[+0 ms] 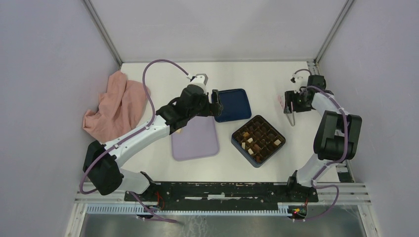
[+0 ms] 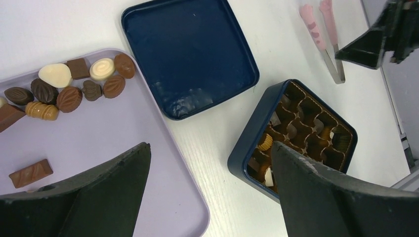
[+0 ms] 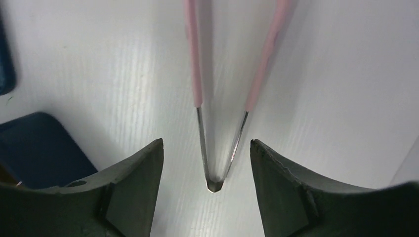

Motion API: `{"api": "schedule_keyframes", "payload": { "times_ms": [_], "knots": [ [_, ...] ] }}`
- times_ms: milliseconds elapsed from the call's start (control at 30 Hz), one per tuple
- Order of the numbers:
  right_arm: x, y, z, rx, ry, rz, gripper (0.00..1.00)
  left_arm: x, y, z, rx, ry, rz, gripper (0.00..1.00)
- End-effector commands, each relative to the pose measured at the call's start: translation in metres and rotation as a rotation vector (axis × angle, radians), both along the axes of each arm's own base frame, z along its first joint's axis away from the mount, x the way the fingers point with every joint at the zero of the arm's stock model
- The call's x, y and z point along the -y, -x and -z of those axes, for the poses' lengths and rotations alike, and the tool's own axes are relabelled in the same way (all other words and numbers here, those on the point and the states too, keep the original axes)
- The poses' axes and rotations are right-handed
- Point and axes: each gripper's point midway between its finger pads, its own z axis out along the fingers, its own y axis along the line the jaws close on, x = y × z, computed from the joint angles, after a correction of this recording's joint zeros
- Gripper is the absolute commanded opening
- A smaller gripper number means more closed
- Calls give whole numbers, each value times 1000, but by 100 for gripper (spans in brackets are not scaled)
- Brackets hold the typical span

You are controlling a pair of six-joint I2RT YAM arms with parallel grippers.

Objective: Pack the chocolate
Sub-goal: Place the clamp at the center of the board.

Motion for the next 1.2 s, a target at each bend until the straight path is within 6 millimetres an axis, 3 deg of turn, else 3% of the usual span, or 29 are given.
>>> {"api": "schedule_keyframes", "payload": {
  "times_ms": [0, 100, 200, 300, 433, 633, 667, 900, 1167],
  "knots": [
    [-30, -16, -90, 292, -12, -372, 70, -2, -3, -18, 52, 17, -6, 95],
    [-83, 5, -123, 506, -140, -709, 71, -8, -6, -29, 97, 7, -14, 95],
    [-121, 47, -121, 626, -182, -1039, 76, -14, -8, -42, 144, 4, -32, 95],
    [-136, 54, -104, 493, -155, -1061, 75, -20, -7, -49, 170, 5, -49, 95],
    [-131, 47, -74, 275, -84, -912, 66, -26, -5, -49, 174, 4, -68, 95],
    [-108, 41, -46, 148, 14, -755, 57, -30, -4, -49, 171, -6, -80, 95],
    [-117, 47, -42, 127, 0, -784, 55, -31, -4, -48, 171, -8, -83, 95],
    [-131, 70, -25, 63, -60, -825, 52, -31, -4, -47, 168, -8, -86, 95],
    [-124, 70, -6, 18, -3, -753, 39, -33, -2, -47, 163, -6, -88, 95]
  ]
}}
